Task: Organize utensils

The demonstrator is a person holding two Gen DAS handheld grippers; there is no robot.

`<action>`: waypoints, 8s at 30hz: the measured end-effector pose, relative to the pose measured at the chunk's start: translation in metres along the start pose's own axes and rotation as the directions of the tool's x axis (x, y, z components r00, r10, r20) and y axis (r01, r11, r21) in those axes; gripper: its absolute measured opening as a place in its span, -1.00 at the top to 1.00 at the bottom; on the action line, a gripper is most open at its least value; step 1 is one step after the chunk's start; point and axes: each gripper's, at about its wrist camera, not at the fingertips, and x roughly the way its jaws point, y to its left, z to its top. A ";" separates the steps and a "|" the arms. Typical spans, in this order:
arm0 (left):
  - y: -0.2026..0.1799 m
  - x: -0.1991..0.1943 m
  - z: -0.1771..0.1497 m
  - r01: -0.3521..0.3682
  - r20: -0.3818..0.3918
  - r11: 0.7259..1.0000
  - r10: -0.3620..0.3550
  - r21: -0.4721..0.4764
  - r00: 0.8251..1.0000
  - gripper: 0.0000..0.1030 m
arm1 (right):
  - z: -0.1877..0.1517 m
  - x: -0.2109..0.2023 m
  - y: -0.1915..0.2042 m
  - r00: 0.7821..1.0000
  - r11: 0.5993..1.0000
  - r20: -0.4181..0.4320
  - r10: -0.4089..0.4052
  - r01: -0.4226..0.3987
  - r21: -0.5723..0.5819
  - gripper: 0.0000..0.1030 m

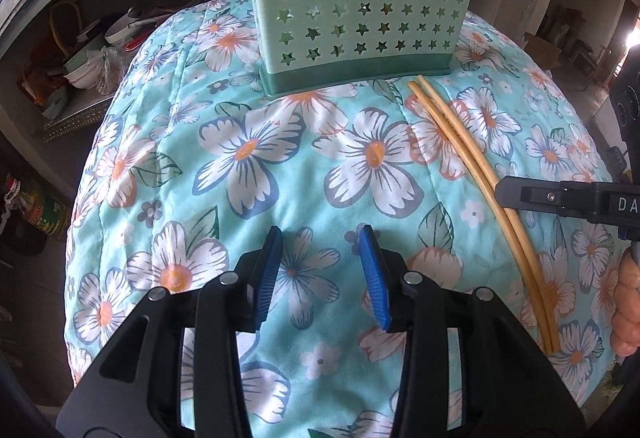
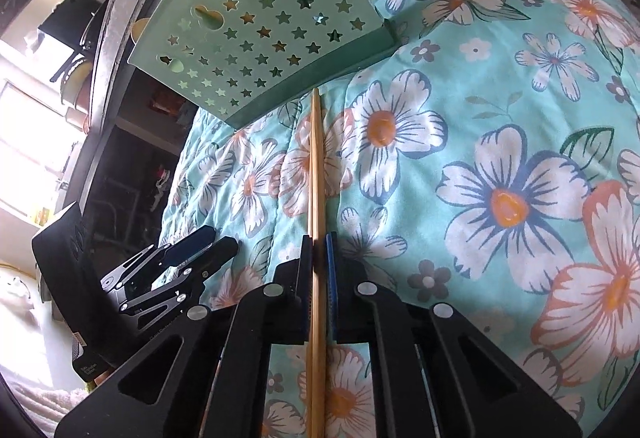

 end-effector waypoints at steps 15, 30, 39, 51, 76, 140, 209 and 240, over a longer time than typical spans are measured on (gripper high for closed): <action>-0.002 0.001 0.001 -0.026 -0.005 1.000 0.026 0.016 1.000 0.26 | -0.008 -0.050 -0.048 0.997 0.995 0.051 -0.051 0.046 0.093 0.87; -0.014 -0.016 0.014 0.169 0.048 0.985 -0.169 -0.015 0.985 0.26 | -0.011 -0.049 -0.051 0.995 0.994 0.066 -0.078 0.073 0.079 0.87; -0.043 0.011 0.025 0.439 -0.046 0.892 -0.445 -0.104 0.894 0.37 | -0.014 -0.047 -0.050 0.995 0.995 0.076 -0.066 0.060 0.084 0.87; -0.057 0.027 0.030 0.362 -0.051 0.925 -0.370 -0.117 0.928 0.84 | -0.013 -0.049 -0.051 0.996 0.995 0.082 -0.043 0.036 0.093 0.87; 0.039 -0.029 -0.022 0.294 -0.011 0.930 -0.304 -0.222 0.953 0.74 | -0.036 -0.038 0.005 0.995 0.994 -0.055 -0.086 0.082 -0.075 0.61; 0.052 -0.149 0.080 0.399 0.338 0.916 -0.365 -0.037 0.868 0.89 | 0.024 -0.162 0.066 0.924 0.958 0.382 0.036 0.077 -0.275 0.88; 0.057 -0.127 0.078 0.095 0.430 0.988 -0.034 -0.120 0.902 -0.51 | 0.088 -0.225 0.126 0.808 0.912 0.574 0.136 0.124 -0.391 0.88; 0.077 -0.079 0.035 0.084 0.328 0.987 -0.035 -0.137 0.944 -0.63 | 0.175 -0.083 0.195 0.807 0.690 0.591 -0.002 0.429 -0.583 0.88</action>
